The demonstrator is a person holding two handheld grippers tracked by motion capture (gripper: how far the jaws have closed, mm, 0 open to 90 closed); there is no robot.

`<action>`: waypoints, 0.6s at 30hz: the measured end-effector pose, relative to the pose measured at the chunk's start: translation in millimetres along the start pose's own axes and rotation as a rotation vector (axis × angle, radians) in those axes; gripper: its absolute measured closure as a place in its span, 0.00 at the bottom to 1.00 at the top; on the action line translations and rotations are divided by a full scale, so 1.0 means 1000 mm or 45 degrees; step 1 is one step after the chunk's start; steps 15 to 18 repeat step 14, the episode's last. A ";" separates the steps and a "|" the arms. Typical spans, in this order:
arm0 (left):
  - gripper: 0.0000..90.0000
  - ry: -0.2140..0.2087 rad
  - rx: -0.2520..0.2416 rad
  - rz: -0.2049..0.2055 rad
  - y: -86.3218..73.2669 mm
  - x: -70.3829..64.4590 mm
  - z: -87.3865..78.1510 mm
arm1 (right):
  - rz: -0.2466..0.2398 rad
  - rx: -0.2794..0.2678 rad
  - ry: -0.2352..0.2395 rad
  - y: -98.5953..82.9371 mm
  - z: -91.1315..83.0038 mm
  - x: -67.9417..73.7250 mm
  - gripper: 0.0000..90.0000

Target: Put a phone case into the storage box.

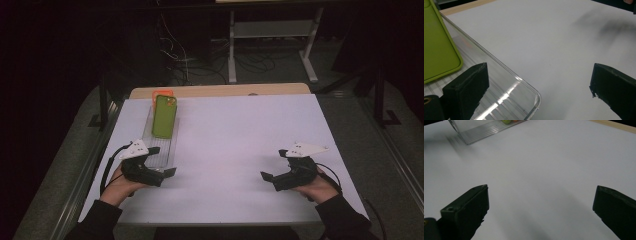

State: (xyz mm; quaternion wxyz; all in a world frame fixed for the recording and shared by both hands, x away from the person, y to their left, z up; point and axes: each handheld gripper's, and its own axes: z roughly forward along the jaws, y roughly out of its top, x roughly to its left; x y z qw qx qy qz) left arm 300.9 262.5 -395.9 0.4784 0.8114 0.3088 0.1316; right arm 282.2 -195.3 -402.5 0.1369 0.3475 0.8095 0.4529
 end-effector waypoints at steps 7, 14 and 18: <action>0.02 -0.011 0.011 0.013 -0.001 0.000 0.001 | -0.002 0.002 0.003 -0.001 0.001 0.000 0.00; 0.02 -0.011 0.015 0.007 -0.001 -0.001 0.002 | 0.003 0.003 0.002 -0.001 0.000 0.000 0.00; 0.02 -0.011 0.015 0.007 -0.001 -0.001 0.002 | 0.003 0.003 0.002 -0.001 0.000 0.000 0.00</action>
